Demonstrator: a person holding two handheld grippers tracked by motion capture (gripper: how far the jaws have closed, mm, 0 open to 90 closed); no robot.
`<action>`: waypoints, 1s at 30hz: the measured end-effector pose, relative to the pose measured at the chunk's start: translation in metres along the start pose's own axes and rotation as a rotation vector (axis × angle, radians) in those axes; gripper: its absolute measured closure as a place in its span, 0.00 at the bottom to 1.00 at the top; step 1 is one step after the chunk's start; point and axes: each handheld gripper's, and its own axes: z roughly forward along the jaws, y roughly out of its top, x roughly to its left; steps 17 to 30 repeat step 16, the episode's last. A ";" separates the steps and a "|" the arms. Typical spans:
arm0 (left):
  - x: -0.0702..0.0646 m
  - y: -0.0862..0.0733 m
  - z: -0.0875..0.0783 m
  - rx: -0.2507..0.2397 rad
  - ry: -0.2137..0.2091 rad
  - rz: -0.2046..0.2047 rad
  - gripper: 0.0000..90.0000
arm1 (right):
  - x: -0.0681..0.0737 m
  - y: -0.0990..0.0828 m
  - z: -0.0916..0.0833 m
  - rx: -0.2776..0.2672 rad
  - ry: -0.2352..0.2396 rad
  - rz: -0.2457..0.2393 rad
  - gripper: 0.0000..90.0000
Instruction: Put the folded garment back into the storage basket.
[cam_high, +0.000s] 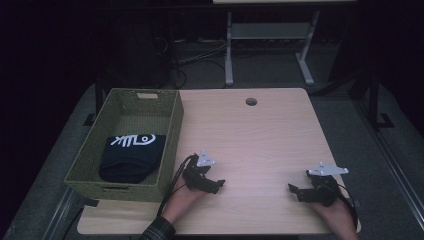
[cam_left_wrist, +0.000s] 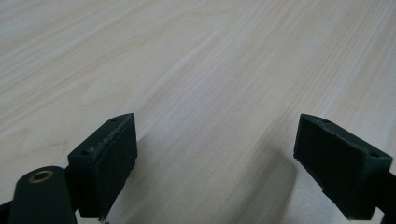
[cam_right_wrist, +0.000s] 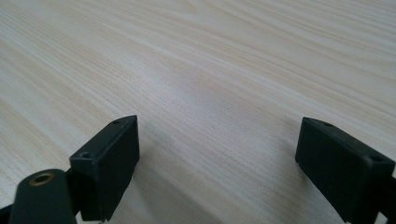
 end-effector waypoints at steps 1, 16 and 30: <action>0.000 -0.001 0.000 -0.009 0.003 0.005 0.14 | 0.000 0.000 0.000 0.001 0.000 0.000 0.15; -0.003 -0.002 0.000 0.004 0.020 0.030 0.14 | 0.000 0.000 0.000 0.000 0.000 0.001 0.15; -0.003 -0.002 0.000 0.004 0.020 0.030 0.14 | 0.000 0.000 0.000 0.000 0.000 0.001 0.15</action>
